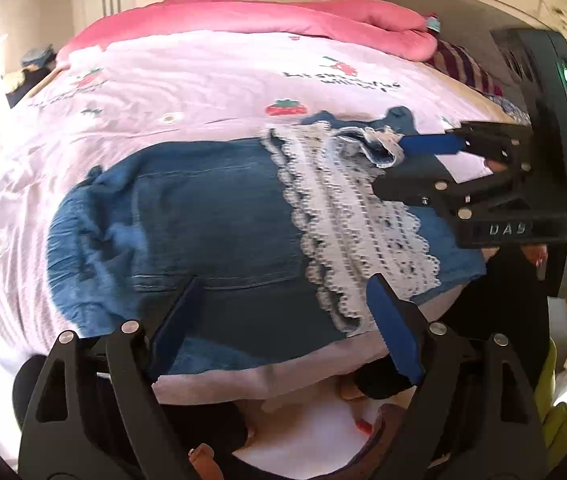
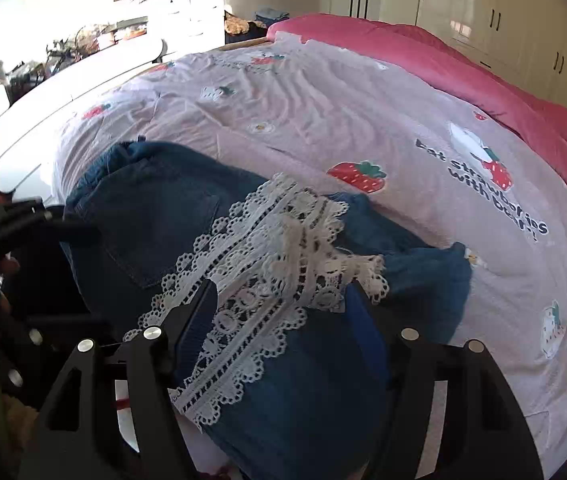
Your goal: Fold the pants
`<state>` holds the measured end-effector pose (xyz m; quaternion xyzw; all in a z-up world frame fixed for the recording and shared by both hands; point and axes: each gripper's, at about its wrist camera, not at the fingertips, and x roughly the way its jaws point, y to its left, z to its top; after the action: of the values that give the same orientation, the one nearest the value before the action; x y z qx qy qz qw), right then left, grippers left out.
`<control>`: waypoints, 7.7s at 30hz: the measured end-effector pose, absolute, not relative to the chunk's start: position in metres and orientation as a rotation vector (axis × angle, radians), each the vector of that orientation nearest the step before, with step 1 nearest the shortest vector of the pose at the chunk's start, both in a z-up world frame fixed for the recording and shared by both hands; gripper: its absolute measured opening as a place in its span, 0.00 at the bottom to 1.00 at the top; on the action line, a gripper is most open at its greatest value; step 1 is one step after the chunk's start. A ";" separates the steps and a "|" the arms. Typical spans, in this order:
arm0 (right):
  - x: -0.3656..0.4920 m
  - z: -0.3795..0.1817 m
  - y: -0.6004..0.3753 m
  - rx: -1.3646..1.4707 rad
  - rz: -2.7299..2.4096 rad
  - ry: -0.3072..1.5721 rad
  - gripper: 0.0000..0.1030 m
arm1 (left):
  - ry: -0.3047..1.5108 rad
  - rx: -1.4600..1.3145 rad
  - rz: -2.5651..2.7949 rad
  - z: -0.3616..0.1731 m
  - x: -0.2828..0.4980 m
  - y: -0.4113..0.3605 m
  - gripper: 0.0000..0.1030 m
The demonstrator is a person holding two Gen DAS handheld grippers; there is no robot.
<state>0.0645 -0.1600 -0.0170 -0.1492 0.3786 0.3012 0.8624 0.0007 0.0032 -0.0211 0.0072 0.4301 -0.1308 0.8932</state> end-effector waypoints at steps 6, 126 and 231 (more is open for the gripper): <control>0.096 0.013 -0.170 -0.258 0.535 0.701 0.63 | 0.896 0.011 -0.265 -0.020 -0.002 0.003 0.76; 0.131 0.006 -0.295 0.238 0.841 0.825 0.48 | 0.849 -0.122 -0.599 -0.008 0.030 -0.096 0.62; -0.047 -0.062 -0.105 -0.775 1.181 0.676 0.46 | 0.965 0.026 -0.398 -0.034 0.144 -0.054 0.70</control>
<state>-0.0471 -0.1047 -0.0619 -0.3491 0.3044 0.5319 0.7089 0.1440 -0.0543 -0.0342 0.0123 0.4609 -0.1901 0.8667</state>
